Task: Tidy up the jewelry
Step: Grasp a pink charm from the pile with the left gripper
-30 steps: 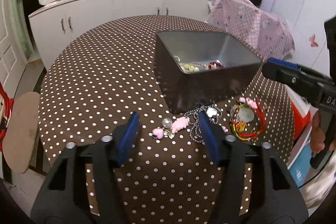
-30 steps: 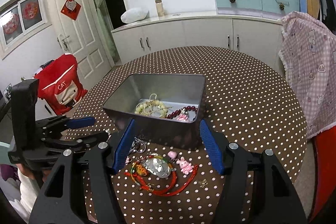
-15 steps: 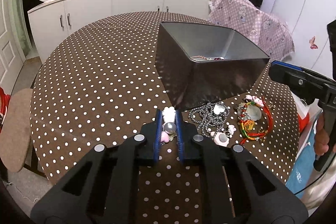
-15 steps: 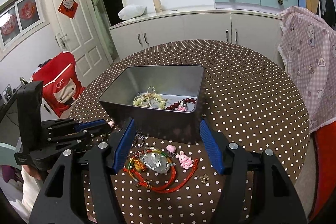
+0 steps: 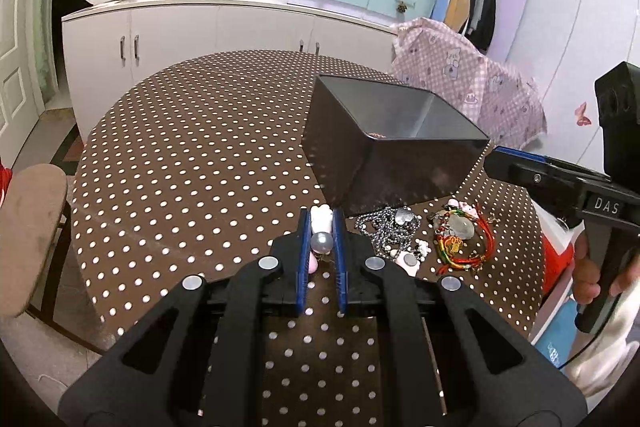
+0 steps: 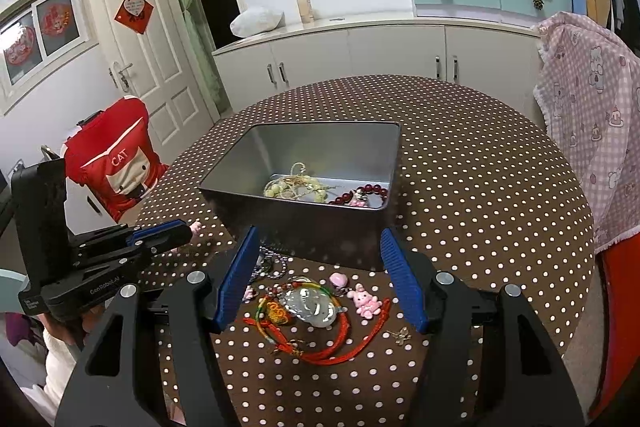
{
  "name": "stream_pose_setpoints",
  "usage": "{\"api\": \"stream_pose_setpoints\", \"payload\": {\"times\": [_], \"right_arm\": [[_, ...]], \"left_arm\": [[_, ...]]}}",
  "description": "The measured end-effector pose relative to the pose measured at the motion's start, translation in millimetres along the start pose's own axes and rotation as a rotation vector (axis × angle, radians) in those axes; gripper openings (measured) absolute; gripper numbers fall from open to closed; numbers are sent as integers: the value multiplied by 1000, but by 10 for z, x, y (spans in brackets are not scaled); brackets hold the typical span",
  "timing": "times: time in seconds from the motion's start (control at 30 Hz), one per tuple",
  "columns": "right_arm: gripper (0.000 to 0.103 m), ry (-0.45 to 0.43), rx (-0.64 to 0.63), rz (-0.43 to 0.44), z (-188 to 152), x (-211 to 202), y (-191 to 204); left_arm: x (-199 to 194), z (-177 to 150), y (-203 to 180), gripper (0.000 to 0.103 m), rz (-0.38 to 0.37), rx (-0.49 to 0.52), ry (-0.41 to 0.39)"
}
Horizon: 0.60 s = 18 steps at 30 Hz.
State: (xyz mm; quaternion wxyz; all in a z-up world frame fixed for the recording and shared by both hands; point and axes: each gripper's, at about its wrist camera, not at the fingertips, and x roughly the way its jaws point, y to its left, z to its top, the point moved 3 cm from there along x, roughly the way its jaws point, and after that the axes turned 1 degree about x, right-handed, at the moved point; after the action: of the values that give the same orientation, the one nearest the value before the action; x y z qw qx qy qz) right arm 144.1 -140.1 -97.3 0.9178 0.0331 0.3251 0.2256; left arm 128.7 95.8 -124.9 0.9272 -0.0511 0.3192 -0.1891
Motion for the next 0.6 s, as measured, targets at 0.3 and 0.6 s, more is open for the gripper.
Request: {"api": "stream_pose_setpoints", "payload": {"times": [0.3, 0.6], "right_arm": [[60, 18, -33, 59, -44, 73, 214], [60, 56, -125, 115, -215, 205, 560]], "left_arm": [[-183, -33, 134, 11, -27, -70, -49], [-252, -116, 216, 11, -108, -145, -74]]}}
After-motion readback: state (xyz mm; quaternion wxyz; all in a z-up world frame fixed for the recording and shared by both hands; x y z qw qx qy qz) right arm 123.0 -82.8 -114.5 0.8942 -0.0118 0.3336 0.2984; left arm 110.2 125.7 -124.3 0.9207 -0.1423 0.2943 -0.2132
